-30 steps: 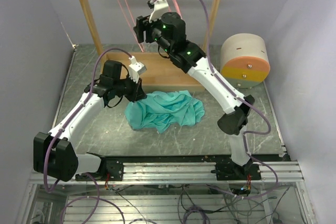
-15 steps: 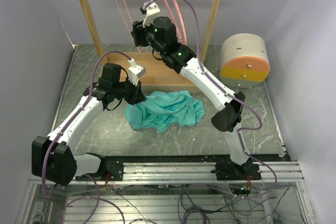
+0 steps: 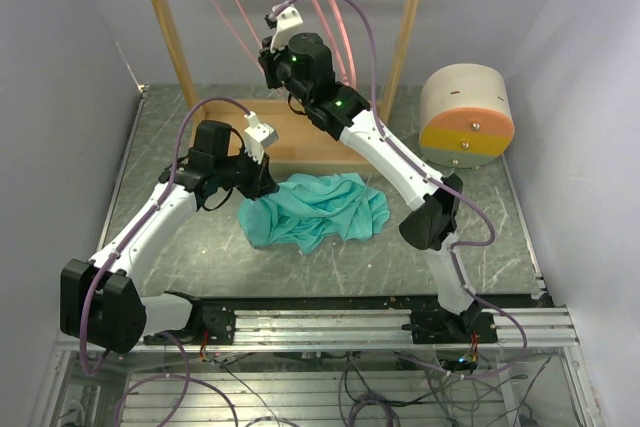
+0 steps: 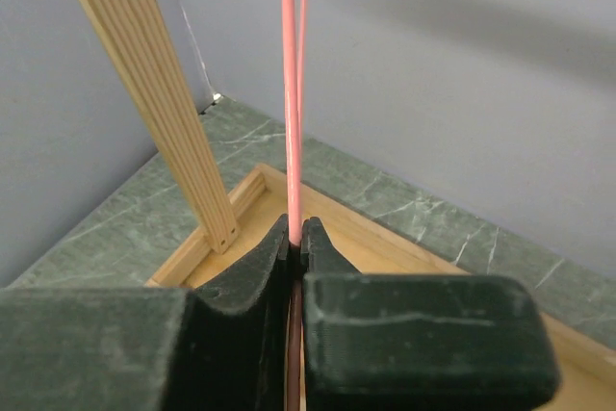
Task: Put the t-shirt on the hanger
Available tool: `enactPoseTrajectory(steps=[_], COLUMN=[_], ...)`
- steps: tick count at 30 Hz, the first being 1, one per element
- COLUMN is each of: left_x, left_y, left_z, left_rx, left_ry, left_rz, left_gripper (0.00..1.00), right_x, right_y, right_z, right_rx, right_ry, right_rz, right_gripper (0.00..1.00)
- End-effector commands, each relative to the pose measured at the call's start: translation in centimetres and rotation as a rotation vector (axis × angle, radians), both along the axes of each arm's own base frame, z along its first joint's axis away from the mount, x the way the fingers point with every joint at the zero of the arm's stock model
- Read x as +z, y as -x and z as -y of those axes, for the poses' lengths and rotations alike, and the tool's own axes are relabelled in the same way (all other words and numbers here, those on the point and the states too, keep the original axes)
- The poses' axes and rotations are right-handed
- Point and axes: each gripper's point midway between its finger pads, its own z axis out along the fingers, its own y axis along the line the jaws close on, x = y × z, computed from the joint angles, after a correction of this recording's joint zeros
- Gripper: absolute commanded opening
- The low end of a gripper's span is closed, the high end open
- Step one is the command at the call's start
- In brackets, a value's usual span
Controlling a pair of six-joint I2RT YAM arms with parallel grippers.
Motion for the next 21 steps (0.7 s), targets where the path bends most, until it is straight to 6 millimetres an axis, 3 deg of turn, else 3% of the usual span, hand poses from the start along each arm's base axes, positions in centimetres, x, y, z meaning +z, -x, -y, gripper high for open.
enactPoseTrajectory(steps=[1,6,15,21], left_x=[0.3,0.4,0.5,0.5], left_y=[0.1,-0.1,-0.1,0.0], left_z=[0.7,0.8,1.2,1.3], left_rx=[-0.019,-0.02,-0.025,-0.021], left_ry=[0.028,0.032,0.04,0.044], left_rz=[0.017,0.016,0.007,0.001], left_gripper=[0.07,0.07,0.07,0.07], right_x=[1.4,3.1,7.9,9.4], right_y=[-0.4,0.0,1.6,2.2], right_z=[0.9,1.3,2.6,3.2], right_rx=[-0.041,-0.037,-0.038,-0.05], right_ry=[-0.011,-0.013,-0.073,-0.088], right_rz=[0.041,0.076,0.161,0.188], right_gripper=[0.0,0.0,0.0,0.0])
